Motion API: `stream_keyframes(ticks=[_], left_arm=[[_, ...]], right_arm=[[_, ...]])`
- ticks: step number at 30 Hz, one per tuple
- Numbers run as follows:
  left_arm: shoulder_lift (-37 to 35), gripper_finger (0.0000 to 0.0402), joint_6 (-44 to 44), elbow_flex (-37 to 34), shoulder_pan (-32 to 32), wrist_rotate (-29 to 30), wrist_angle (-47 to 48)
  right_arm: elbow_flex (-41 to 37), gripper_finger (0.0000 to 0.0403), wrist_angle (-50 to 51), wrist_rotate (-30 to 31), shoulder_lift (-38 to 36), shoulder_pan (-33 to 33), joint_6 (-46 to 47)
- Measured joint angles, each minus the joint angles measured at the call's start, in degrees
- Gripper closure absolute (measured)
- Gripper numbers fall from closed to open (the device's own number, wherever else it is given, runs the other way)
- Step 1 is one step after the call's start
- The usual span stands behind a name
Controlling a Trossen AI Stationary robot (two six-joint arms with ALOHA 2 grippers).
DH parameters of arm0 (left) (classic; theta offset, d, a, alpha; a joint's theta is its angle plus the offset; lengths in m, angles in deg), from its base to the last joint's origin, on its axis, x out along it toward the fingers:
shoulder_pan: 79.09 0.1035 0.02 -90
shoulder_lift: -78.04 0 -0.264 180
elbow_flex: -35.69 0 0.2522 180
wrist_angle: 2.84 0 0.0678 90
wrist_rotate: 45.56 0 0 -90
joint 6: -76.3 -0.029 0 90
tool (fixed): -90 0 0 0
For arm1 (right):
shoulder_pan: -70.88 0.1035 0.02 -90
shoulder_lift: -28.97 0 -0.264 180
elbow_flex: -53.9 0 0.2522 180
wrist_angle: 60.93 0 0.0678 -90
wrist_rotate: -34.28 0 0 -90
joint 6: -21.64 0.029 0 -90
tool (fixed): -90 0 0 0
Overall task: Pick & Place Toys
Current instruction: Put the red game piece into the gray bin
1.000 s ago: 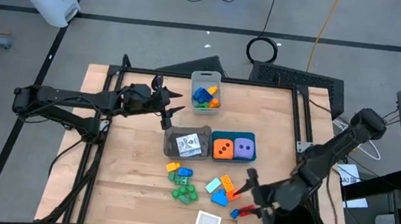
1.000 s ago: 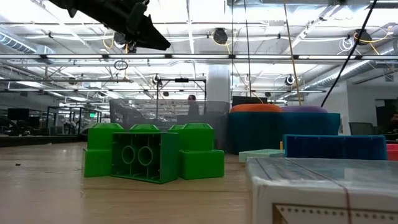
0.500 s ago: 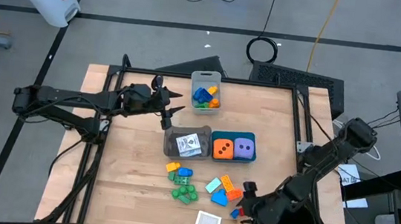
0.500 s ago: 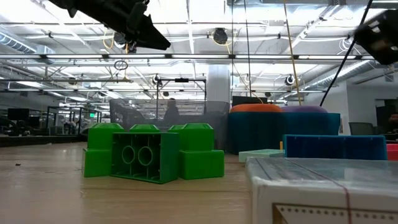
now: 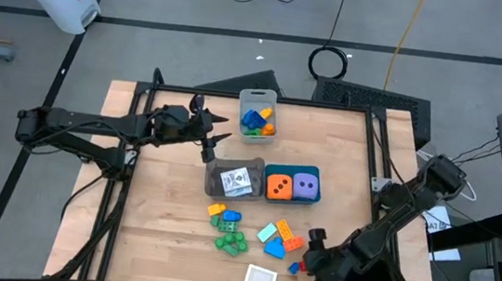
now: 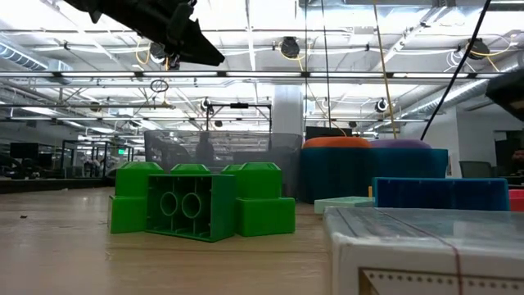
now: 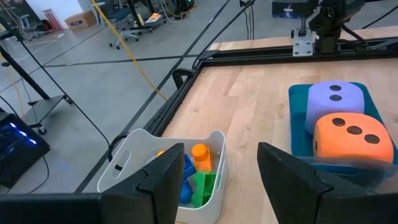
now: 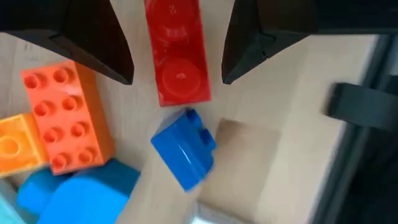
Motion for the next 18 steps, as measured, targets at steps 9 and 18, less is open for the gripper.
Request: stream_keyframes(ticks=[9,18], left_arm=[[0.0,0.0192,0.0,0.0,0.0,0.0,-0.14],[0.0,0.0192,0.0,0.0,0.0,0.0,-0.37]], right_arm=[[-0.02,0.0214,-0.88,-1.51,2.78,-0.07,-2.61],[-0.02,0.0285,-0.66,-2.9,0.63,-1.28,-5.43]])
